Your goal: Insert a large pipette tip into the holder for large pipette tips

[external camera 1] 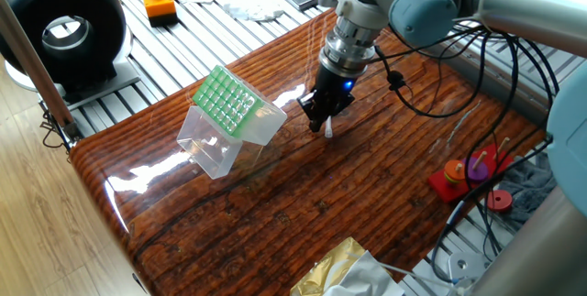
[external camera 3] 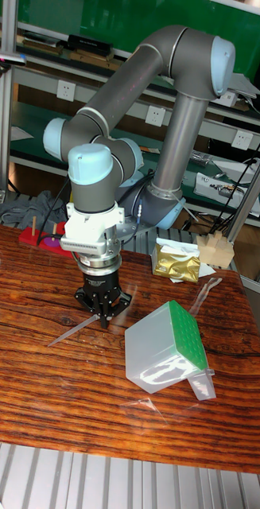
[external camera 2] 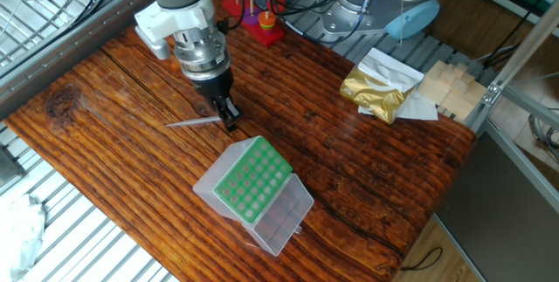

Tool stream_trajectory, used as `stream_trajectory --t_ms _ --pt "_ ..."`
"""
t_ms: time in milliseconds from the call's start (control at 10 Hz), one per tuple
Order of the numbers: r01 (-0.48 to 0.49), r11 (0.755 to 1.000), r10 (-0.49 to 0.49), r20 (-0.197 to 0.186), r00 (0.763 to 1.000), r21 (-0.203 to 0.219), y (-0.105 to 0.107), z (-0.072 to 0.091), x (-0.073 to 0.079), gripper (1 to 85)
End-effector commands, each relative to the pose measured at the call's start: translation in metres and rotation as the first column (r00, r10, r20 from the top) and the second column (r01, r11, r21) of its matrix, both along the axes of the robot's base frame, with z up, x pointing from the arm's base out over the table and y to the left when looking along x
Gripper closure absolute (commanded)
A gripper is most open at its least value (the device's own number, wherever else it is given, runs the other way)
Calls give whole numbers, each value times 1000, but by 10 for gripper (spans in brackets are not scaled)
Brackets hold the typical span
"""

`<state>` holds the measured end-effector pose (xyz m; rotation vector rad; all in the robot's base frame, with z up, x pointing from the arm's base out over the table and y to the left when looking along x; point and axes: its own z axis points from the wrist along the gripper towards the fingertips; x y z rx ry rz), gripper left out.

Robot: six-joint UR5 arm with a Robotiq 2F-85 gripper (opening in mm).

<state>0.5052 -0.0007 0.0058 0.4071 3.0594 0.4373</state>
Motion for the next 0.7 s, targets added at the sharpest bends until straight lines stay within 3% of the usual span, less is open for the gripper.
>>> stream_trajectory --t_ms 0,600 --pt "8 1000 -8 -1 1000 4 1 -4 7 847" --pt "2 1000 -2 2 1000 12 -5 -2 -8 847"
